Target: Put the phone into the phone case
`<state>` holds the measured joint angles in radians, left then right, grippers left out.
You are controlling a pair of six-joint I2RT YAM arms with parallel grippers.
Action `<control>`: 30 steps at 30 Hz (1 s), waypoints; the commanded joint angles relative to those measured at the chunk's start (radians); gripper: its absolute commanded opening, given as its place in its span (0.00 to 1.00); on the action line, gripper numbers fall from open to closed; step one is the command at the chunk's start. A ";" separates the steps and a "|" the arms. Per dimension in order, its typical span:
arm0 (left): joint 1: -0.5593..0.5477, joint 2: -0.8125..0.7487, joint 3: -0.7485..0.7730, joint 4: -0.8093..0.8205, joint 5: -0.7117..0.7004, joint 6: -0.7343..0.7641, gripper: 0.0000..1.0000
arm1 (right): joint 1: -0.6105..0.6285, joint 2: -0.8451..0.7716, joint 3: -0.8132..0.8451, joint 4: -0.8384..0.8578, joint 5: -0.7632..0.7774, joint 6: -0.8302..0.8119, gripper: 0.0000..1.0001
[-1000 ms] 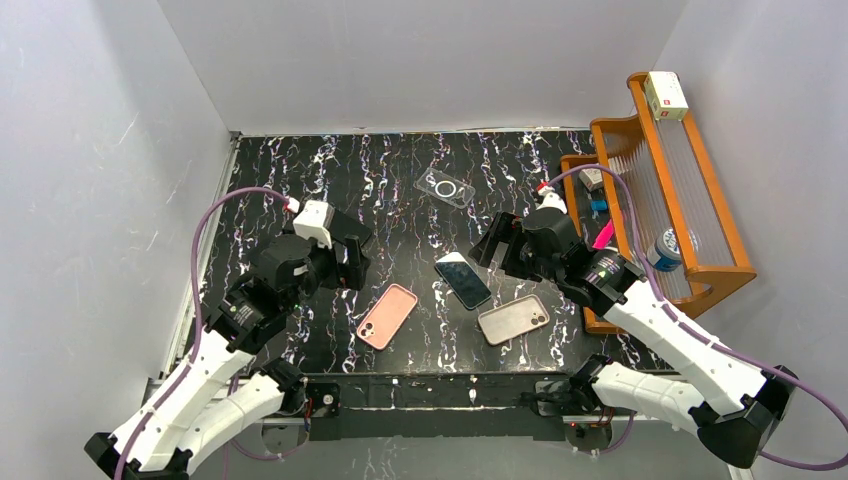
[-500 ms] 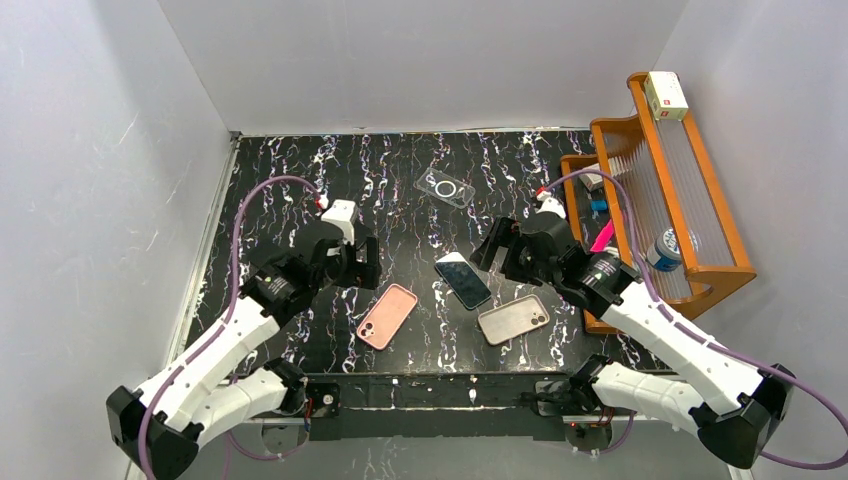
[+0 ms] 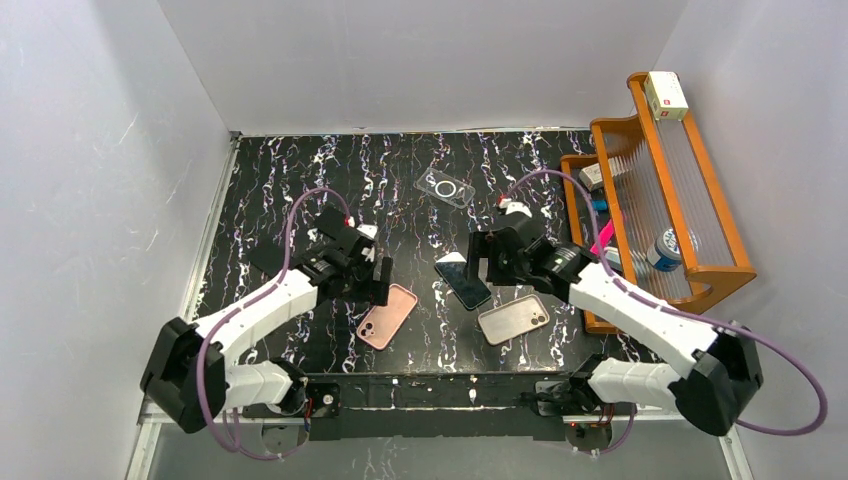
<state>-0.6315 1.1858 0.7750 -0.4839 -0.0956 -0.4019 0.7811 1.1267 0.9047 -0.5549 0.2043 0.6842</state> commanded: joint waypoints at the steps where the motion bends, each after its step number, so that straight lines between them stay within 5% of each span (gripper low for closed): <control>1: -0.003 0.046 -0.015 -0.013 0.011 -0.036 0.86 | 0.004 0.106 0.019 0.072 -0.080 -0.127 0.99; 10: -0.004 0.163 -0.054 0.052 0.062 -0.125 0.80 | 0.007 0.349 0.056 0.154 0.002 -0.230 0.99; 30: -0.004 0.140 -0.092 0.098 0.195 -0.176 0.72 | 0.019 0.513 0.091 0.319 0.042 -0.393 0.99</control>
<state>-0.6315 1.3346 0.6956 -0.3977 0.0647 -0.5610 0.7940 1.6295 0.9588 -0.2882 0.2329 0.3267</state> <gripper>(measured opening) 0.722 0.985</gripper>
